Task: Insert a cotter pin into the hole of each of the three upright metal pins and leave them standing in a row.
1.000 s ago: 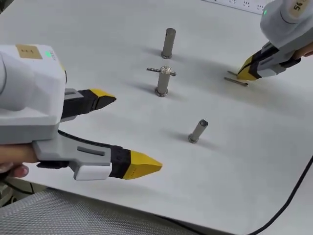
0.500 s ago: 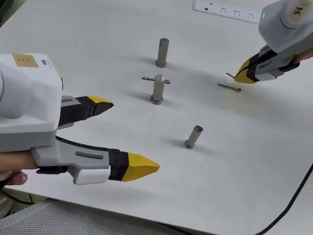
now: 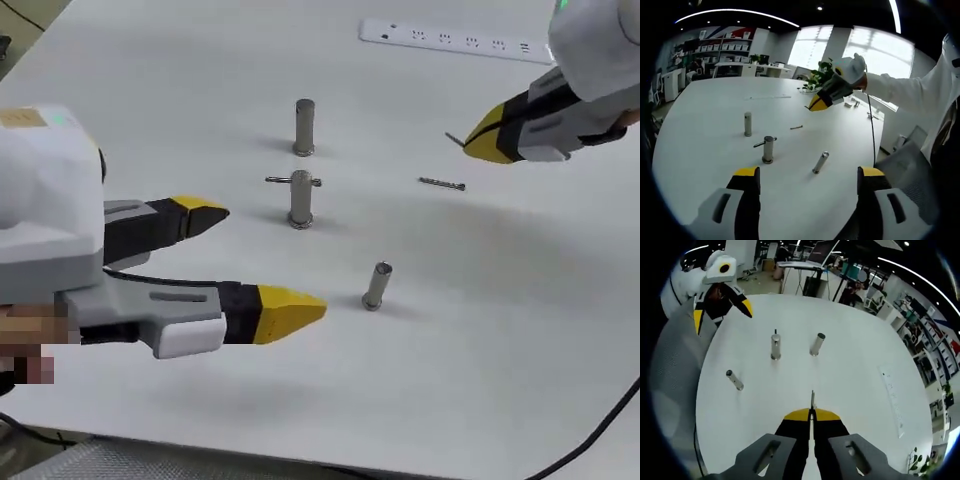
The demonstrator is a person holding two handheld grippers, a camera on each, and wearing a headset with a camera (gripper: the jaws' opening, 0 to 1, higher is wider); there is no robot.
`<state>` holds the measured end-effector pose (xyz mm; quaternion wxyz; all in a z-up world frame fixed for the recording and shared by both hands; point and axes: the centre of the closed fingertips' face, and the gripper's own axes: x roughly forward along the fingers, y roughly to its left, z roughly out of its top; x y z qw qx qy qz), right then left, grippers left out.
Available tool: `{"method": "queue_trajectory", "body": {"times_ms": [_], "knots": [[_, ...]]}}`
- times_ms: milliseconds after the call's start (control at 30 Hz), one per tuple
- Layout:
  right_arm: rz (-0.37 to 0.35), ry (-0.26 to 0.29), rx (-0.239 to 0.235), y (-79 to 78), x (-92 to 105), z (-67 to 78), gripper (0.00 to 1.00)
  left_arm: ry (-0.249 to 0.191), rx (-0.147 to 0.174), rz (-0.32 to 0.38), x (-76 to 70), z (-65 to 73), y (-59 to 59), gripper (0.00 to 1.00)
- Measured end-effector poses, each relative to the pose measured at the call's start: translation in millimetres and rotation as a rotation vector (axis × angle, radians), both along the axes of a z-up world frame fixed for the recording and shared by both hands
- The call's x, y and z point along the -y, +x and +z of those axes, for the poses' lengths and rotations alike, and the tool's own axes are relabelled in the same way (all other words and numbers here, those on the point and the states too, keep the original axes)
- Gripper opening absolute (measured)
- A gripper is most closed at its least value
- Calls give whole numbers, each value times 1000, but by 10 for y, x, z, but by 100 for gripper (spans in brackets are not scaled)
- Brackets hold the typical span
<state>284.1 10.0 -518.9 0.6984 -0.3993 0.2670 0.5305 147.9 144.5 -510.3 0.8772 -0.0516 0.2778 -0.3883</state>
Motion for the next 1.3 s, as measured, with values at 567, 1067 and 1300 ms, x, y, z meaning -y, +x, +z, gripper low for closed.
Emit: {"method": "queue_trajectory", "body": {"times_ms": [567, 1067, 1300], "knots": [[-22, 169, 151, -671, -142, 302, 0, -159, -3, -11, 307, 278, 218, 46], [29, 165, 301, -1049, -287, 310, 0, -192, -57, -125, 835, 320, 248, 24], [60, 145, 322, -1159, -340, 293, 0, -189, -70, -150, 942, 306, 230, 17]]}}
